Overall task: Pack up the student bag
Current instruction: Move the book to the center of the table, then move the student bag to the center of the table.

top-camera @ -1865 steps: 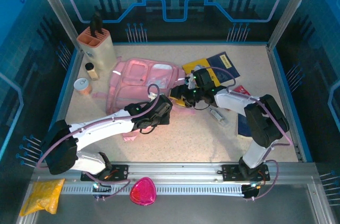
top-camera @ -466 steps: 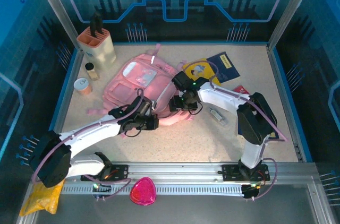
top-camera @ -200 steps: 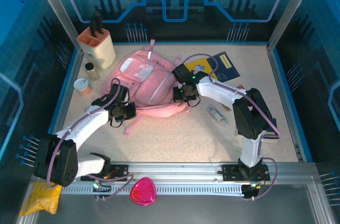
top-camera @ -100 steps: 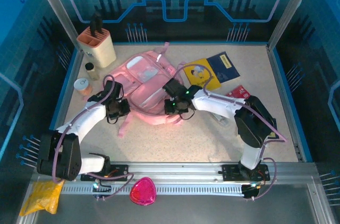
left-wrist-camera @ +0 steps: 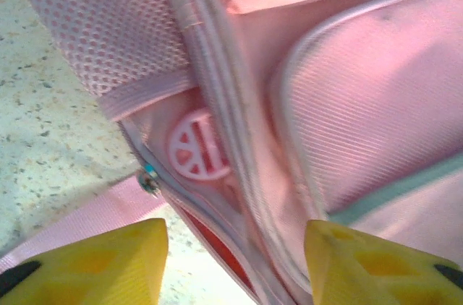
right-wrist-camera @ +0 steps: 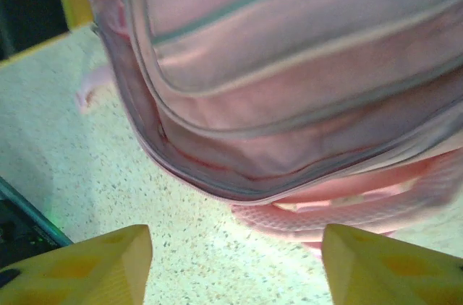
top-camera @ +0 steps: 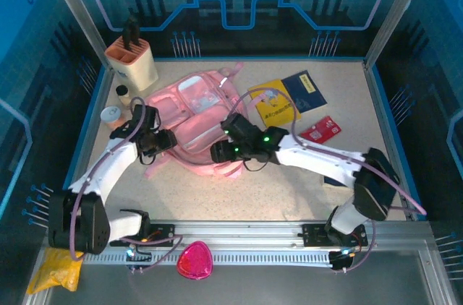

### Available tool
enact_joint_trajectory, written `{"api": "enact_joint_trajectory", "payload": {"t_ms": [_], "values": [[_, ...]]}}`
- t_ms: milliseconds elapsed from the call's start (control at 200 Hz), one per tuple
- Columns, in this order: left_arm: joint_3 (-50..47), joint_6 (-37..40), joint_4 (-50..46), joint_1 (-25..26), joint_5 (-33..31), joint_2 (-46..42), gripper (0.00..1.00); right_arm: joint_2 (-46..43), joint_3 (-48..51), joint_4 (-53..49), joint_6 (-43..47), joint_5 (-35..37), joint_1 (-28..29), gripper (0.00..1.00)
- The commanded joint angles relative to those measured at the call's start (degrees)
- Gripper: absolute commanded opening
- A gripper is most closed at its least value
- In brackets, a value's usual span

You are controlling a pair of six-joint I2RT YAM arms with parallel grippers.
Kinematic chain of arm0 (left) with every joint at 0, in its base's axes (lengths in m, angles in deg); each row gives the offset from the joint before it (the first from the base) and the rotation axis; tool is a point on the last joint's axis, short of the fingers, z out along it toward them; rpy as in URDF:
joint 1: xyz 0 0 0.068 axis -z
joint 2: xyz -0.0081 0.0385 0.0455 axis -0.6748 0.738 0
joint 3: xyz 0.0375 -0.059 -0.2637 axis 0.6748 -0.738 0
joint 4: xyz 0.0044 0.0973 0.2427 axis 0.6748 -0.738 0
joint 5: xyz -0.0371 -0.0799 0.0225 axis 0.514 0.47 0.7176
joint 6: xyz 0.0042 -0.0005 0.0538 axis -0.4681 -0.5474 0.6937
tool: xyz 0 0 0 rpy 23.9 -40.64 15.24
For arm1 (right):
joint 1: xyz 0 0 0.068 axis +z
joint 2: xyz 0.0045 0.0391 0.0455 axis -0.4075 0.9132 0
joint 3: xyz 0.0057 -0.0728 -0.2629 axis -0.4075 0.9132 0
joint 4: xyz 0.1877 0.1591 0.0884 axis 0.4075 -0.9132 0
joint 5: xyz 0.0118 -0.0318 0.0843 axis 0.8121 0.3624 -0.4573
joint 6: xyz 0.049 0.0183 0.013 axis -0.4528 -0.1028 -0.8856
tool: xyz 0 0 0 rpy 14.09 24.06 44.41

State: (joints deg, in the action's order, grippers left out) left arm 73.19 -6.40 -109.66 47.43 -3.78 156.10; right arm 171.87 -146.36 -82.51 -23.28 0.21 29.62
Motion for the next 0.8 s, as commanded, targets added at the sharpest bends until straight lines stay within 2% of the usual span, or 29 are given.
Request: {"api": "enact_joint_trajectory", "payload": {"t_ms": [0,175,260,365,455,640,795], "values": [[1.06,-3.84,-2.05,3.52,5.44,-5.40,0.58,-5.90,3.32,-1.46,5.33,2.67,-4.84,0.68],[2.38,-11.42,1.01,16.19,2.59,-7.17,0.63,-9.06,6.01,-2.40,8.65,1.43,-16.26,0.76],[2.37,-15.63,6.89,22.08,1.75,-6.19,0.63,-6.91,5.36,-1.75,10.45,-2.15,-22.40,0.77],[4.16,-17.85,13.80,29.79,-1.20,-2.86,0.63,-1.75,1.06,-4.94,13.61,-0.83,-26.69,0.76],[7.31,-18.04,17.20,34.94,-2.94,2.08,0.63,2.48,-1.07,-4.22,14.78,-0.60,-29.63,0.70],[13.15,-17.58,24.34,42.34,-3.33,15.23,0.63,12.49,-7.17,-3.59,14.20,-4.02,-33.41,0.48],[19.77,-16.07,28.72,44.88,-0.89,26.12,0.60,19.47,-11.05,-2.92,13.11,-5.86,-34.47,0.44]]}}
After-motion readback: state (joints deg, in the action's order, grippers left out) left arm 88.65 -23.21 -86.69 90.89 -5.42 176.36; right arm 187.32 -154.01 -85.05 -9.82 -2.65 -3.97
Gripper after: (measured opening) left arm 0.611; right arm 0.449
